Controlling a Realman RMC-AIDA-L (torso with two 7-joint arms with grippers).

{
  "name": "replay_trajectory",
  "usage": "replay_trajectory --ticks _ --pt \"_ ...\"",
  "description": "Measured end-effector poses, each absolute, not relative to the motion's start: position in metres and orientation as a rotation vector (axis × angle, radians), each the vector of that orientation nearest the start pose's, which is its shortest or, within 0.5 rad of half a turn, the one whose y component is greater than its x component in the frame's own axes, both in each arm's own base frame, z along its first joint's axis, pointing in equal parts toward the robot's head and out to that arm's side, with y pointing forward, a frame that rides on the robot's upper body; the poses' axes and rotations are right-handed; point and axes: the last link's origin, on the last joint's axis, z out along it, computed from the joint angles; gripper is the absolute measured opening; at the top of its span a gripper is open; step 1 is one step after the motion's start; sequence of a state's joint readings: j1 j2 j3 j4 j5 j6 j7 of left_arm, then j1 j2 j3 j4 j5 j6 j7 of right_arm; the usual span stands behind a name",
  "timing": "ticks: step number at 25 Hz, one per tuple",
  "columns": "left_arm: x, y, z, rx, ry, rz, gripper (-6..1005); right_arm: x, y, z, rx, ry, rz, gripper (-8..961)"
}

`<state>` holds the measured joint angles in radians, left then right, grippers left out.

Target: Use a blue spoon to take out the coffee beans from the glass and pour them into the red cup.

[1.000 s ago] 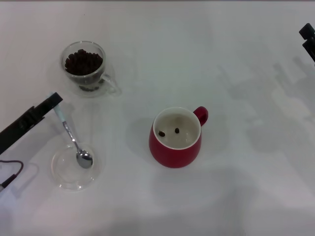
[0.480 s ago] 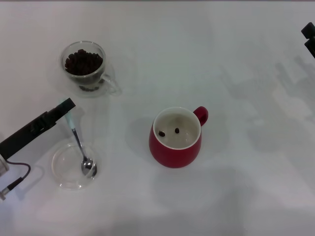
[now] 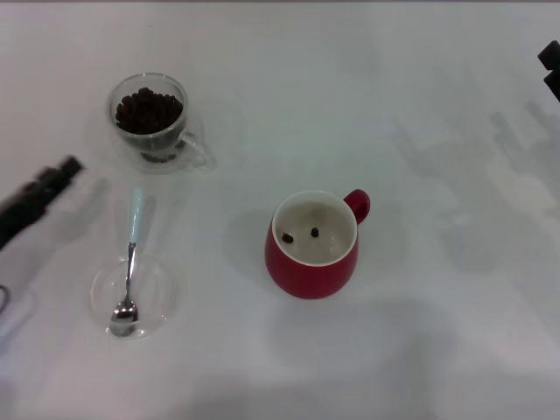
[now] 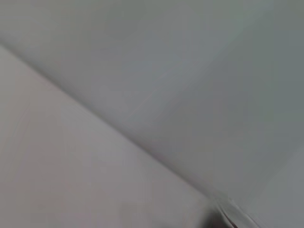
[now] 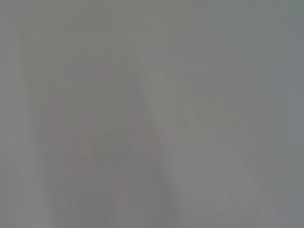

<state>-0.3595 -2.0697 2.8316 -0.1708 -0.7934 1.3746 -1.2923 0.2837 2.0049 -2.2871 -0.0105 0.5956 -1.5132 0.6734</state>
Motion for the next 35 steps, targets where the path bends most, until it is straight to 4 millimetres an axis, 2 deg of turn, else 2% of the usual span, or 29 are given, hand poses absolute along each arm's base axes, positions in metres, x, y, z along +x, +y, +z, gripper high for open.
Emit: replay_trajectory --ticks 4,5,7,10,13,20,26,31,35 --pt "-0.384 0.254 -0.001 -1.706 -1.198 -1.001 615 0.364 0.257 0.025 -1.662 0.724 1.025 659" --pt "-0.39 0.252 0.009 -1.647 -1.09 -0.96 653 0.364 0.257 0.025 -1.662 0.723 1.022 659" --pt "-0.395 0.25 0.017 -1.591 -0.953 -0.894 730 0.365 0.258 0.024 -1.665 0.714 1.006 659" --pt "-0.396 0.247 0.021 -1.51 -0.743 -0.755 732 0.367 0.262 0.021 -1.659 0.693 0.95 659" --pt "-0.392 0.247 0.016 -1.468 -0.652 -0.685 734 0.368 0.265 0.019 -1.64 0.677 0.906 659" --pt "-0.381 0.252 0.007 -1.479 -0.574 -0.646 738 0.366 0.271 0.016 -1.637 0.587 0.815 664" --pt "-0.376 0.26 0.007 -1.477 -0.553 -0.649 742 0.359 0.278 0.014 -1.63 0.479 0.736 681" --pt "-0.373 0.265 0.009 -1.466 -0.548 -0.658 893 0.359 0.284 0.017 -1.597 0.461 0.713 771" --pt "-0.375 0.27 0.015 -1.398 -0.569 -0.668 893 0.354 0.29 0.021 -1.552 0.425 0.702 786"
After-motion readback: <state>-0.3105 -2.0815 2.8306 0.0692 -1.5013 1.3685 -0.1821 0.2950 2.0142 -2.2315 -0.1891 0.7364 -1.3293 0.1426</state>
